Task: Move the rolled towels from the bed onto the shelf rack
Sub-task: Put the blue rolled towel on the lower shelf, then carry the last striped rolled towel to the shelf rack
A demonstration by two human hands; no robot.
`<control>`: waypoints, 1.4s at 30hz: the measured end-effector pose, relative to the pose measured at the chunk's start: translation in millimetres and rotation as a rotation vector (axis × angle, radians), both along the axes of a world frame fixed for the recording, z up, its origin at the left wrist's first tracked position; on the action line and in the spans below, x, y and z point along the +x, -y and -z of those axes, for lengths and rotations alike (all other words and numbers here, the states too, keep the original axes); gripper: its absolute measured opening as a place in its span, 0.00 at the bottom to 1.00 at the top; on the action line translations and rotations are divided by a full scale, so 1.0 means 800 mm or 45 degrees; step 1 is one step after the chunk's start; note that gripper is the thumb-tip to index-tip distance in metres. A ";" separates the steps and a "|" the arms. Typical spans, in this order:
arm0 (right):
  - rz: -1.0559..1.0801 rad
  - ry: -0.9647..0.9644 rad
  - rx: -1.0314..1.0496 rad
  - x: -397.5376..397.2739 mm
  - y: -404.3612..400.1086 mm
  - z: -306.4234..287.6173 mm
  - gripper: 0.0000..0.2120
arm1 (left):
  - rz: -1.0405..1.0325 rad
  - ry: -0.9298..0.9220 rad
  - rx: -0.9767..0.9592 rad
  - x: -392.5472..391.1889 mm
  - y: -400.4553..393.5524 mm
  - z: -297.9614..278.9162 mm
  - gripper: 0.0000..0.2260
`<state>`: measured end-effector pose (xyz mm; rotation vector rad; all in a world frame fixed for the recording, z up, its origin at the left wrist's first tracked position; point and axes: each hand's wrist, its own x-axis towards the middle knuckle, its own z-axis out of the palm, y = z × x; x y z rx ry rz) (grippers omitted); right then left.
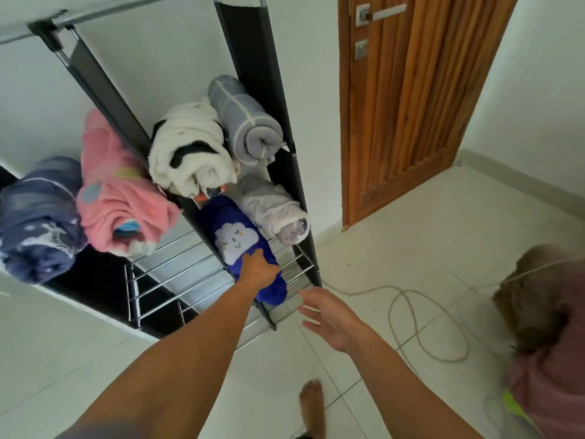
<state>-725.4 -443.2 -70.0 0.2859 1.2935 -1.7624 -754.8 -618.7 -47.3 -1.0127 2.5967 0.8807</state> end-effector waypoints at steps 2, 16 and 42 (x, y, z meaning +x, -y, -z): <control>0.053 0.005 -0.027 0.019 -0.031 -0.003 0.28 | 0.028 0.017 0.013 0.022 -0.035 -0.010 0.30; 1.280 -0.225 0.303 0.177 -0.355 -0.057 0.04 | 1.107 0.003 0.307 0.063 -0.373 -0.049 0.14; 3.187 0.410 -0.189 0.877 -0.639 0.058 0.08 | 1.642 1.162 0.722 0.617 -0.929 0.040 0.25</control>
